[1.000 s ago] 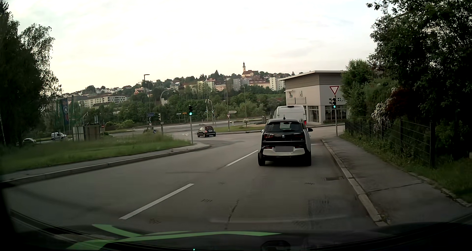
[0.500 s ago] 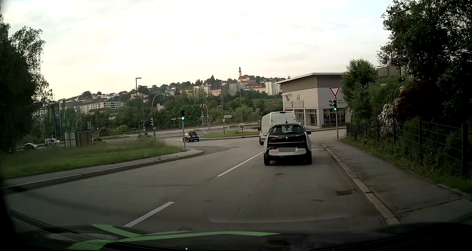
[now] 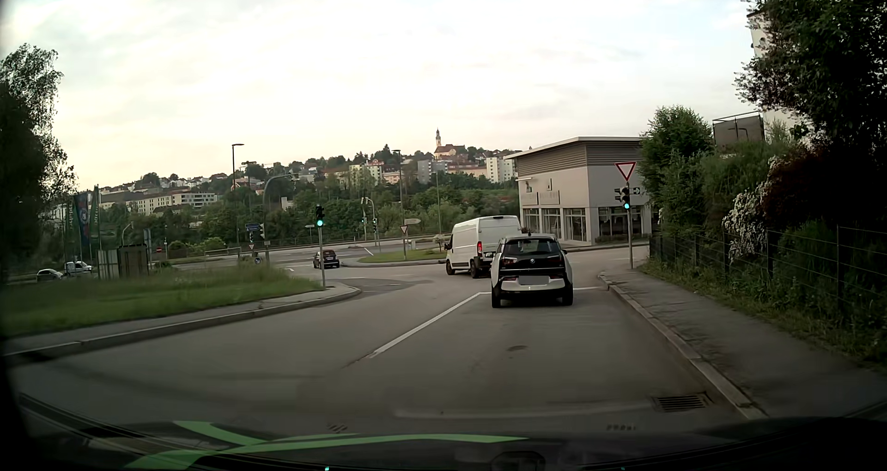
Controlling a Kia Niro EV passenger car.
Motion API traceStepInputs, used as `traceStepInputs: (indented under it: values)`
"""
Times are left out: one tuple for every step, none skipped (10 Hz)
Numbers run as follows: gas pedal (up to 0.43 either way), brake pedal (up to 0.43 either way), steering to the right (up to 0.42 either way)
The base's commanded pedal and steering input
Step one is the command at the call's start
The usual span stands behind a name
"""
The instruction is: Follow the waypoints while adhering to traffic rules and regulations
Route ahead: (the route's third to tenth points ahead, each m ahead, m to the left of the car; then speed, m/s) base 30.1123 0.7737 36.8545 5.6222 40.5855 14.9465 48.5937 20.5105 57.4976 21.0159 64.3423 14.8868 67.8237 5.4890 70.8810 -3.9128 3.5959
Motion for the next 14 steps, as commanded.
traceStepInputs:
  values:
    - [0.000,0.000,0.066]
    - [0.000,0.000,0.067]
    - [0.000,0.000,0.069]
    - [0.000,0.000,0.070]
    - [0.000,0.000,0.070]
    - [0.008,0.000,0.068]
    - [0.008,0.000,0.066]
    - [0.020,0.000,0.064]
    - [0.020,0.000,0.059]
    - [0.020,0.000,0.052]
    - [0.020,0.000,0.043]
    - [0.020,0.000,0.041]
    - [0.020,0.000,0.041]
    - [0.020,0.000,0.040]
